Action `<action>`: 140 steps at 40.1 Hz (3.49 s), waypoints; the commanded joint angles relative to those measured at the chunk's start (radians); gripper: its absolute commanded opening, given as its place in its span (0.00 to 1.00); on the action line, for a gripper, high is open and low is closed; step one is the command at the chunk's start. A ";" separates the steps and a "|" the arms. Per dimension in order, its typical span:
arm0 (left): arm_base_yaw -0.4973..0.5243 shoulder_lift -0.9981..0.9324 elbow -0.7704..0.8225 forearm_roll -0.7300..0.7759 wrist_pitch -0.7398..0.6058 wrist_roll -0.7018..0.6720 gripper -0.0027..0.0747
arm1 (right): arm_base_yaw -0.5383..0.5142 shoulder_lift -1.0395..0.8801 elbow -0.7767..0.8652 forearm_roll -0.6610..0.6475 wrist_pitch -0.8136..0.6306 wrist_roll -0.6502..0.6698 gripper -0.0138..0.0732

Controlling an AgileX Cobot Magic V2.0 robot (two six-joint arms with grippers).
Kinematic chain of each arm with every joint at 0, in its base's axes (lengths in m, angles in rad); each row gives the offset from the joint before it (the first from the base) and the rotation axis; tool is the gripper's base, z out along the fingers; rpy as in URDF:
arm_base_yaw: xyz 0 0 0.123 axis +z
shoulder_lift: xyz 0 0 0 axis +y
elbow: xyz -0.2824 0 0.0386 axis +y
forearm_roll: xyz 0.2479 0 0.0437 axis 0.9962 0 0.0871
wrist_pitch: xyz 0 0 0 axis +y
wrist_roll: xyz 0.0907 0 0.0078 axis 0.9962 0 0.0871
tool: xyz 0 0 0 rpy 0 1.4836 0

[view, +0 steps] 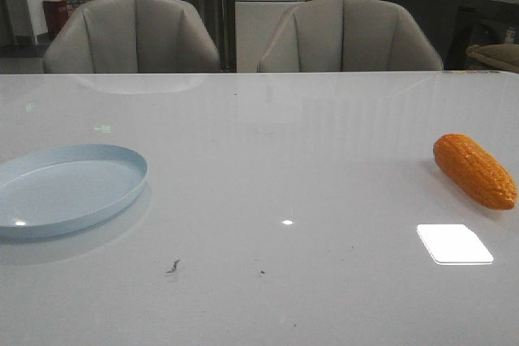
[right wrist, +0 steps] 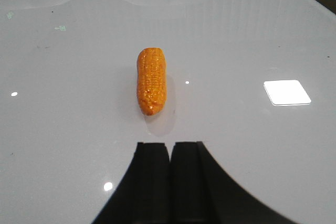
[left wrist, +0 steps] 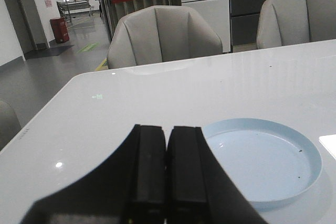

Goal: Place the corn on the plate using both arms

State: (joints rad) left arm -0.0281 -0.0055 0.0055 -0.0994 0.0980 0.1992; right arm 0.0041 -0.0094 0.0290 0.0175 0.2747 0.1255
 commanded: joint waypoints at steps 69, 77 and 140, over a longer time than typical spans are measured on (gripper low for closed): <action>0.002 0.325 -0.699 0.073 -0.405 -0.006 0.15 | -0.006 0.247 -0.609 -0.187 -0.470 0.010 0.19; 0.002 0.552 -0.784 0.069 -0.398 -0.006 0.15 | -0.006 0.502 -0.715 -0.187 -0.486 0.010 0.19; 0.002 1.317 -1.052 -0.056 0.515 -0.065 0.63 | -0.006 0.870 -0.709 -0.146 -0.081 0.010 0.72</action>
State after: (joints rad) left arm -0.0281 1.2470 -0.9532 -0.1480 0.6312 0.1517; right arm 0.0041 0.8658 -0.6503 -0.1392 0.2637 0.1358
